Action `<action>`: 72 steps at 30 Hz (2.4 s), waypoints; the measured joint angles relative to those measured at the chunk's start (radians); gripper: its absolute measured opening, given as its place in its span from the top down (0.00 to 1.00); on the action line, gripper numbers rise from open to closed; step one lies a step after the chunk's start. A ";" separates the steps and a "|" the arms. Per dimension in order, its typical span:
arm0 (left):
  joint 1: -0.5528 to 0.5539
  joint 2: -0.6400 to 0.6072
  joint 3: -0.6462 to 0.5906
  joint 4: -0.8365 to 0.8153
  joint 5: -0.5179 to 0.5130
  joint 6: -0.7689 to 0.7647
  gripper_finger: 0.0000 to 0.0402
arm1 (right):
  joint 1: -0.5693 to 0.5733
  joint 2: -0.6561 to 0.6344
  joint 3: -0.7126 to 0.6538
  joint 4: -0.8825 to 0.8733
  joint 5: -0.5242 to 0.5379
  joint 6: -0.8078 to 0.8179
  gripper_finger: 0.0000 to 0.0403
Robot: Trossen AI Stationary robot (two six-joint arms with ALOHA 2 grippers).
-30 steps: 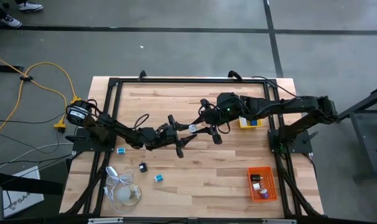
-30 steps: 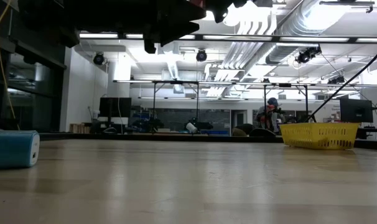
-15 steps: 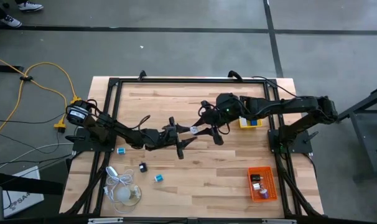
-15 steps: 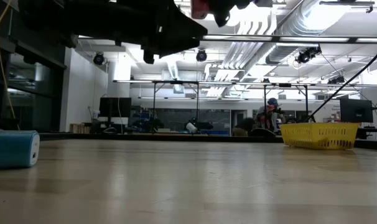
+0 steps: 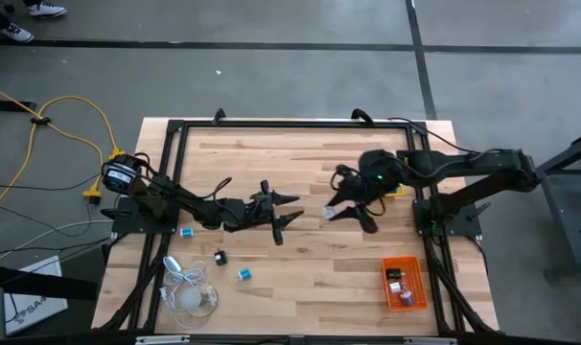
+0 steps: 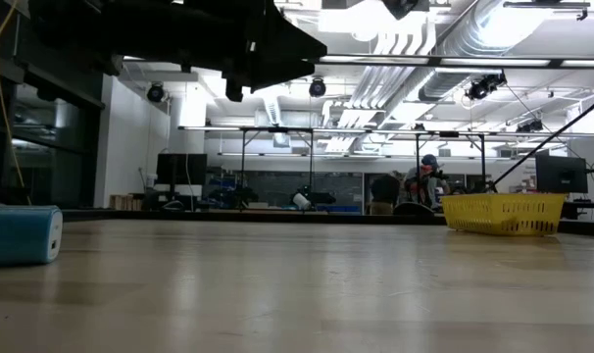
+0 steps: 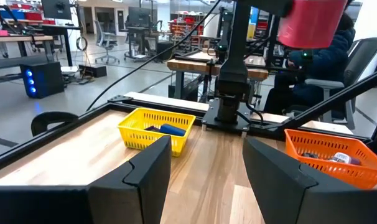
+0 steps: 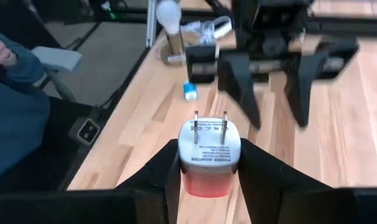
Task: Pick & Place Office items
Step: Put the pink charger adapter into the orange bin
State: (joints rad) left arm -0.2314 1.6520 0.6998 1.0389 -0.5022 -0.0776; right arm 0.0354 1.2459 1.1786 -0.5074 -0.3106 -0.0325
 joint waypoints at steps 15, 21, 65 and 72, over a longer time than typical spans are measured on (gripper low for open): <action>0.000 0.000 0.000 0.001 0.000 -0.001 0.52 | 0.240 -0.091 -0.001 -0.380 0.281 0.345 0.70; 0.000 0.000 0.000 0.001 0.000 -0.001 0.52 | 0.354 -0.091 -0.002 -0.492 0.343 0.602 0.70; -0.002 0.000 0.000 -0.029 0.001 -0.004 0.52 | 1.080 0.250 -0.002 -0.668 0.571 2.150 0.70; -0.002 0.000 0.000 -0.029 0.001 -0.005 0.52 | 1.107 0.283 -0.002 -0.731 0.567 2.286 0.70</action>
State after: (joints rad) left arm -0.2333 1.6520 0.6998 1.0099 -0.5014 -0.0826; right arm 1.1419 1.5286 1.1767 -1.2387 0.2566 2.2534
